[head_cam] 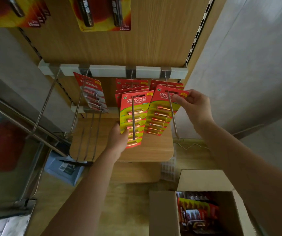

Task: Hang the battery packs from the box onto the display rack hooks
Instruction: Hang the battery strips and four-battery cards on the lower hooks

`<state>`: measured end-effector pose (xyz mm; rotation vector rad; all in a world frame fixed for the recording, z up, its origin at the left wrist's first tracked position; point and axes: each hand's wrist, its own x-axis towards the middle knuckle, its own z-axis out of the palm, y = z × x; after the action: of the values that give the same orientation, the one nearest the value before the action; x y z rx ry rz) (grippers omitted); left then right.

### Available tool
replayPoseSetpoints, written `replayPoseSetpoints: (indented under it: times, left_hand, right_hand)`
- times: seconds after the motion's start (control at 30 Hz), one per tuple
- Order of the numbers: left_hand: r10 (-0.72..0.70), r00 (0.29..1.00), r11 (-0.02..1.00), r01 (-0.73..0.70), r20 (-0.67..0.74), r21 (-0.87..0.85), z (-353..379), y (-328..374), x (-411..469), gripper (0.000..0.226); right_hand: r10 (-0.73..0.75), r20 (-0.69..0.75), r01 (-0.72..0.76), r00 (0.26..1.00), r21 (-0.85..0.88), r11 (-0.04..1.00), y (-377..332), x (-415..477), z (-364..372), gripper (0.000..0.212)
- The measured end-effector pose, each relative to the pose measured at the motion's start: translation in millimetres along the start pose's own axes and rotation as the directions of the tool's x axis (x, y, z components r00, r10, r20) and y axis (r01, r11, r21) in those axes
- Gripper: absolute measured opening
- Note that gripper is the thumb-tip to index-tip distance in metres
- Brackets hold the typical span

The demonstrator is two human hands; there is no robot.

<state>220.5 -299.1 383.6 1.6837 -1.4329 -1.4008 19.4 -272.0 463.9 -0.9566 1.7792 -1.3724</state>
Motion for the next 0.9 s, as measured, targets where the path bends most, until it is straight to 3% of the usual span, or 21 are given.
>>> replayPoseSetpoints:
  times: [0.13, 0.27, 0.37, 0.63, 0.8, 0.9]
  left_hand:
    - [-0.002, 1.0, 1.0, 0.002, -0.016, 0.025, 5, 7, 5, 0.025]
    - [-0.038, 0.992, 0.999, 0.04, -0.12, 0.014, 2, -5, 3, 0.031]
    - [-0.099, 0.98, 0.994, 0.106, -0.174, 0.031, -4, -19, -14, 0.042]
    - [0.048, 0.999, 0.928, -0.043, -0.005, 0.371, 14, -70, -90, 0.022]
    - [0.047, 0.982, 0.838, -0.137, 0.181, 0.528, 60, -96, -138, 0.018]
    - [0.013, 0.967, 0.802, -0.163, 0.256, 0.574, 95, -107, -157, 0.015]
  right_hand:
    - [0.007, -0.073, -0.009, 0.997, -0.025, 1.0, 1, 2, 5, 0.009]
    - [-0.01, -0.182, -0.01, 0.983, -0.109, 0.994, 5, -16, 5, 0.034]
    - [0.027, -0.223, -0.065, 0.974, -0.164, 0.984, 20, -46, -6, 0.041]
    - [0.273, -0.169, -0.312, 0.947, -0.288, 0.905, 96, -164, -53, 0.03]
    - [0.405, -0.079, -0.4, 0.911, -0.408, 0.821, 141, -219, -104, 0.025]
    - [0.46, -0.102, -0.447, 0.882, -0.491, 0.748, 171, -238, -147, 0.022]
